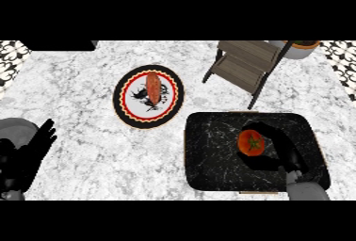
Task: Pick the tomato from the tray and place it in the tiered basket
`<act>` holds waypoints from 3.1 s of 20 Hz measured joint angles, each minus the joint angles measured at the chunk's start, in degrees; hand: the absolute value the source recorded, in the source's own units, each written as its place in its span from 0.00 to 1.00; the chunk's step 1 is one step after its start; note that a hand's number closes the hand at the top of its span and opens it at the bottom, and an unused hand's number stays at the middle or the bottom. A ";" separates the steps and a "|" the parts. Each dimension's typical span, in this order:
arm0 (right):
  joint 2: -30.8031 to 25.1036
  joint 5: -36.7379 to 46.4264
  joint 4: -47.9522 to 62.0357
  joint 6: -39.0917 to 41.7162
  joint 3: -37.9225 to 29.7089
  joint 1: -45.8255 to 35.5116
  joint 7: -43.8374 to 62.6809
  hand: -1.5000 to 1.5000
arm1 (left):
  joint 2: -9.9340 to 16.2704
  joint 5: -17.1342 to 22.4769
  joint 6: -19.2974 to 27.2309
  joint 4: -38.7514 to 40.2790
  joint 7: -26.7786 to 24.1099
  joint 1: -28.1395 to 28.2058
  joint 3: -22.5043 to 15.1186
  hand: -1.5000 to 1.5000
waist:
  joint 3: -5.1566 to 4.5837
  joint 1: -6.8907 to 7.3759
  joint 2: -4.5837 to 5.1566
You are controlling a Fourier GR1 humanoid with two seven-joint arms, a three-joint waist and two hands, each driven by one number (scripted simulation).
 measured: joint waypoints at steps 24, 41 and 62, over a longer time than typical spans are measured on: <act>4.11 28.50 -11.06 -14.58 5.15 -15.32 33.17 1.00 | -1.30 -2.79 -1.31 0.37 0.20 -3.00 -2.02 0.50 | -1.47 6.02 0.16; 6.47 59.72 4.66 -6.97 3.01 -60.40 59.94 1.00 | -2.31 -3.72 -1.64 0.79 1.94 -6.04 -4.31 0.50 | -0.43 8.14 0.58; -1.97 64.16 39.31 -20.53 -19.48 -88.26 52.31 1.00 | -2.45 -3.14 -0.54 1.35 0.99 -6.17 -2.53 0.50 | 0.21 5.74 2.37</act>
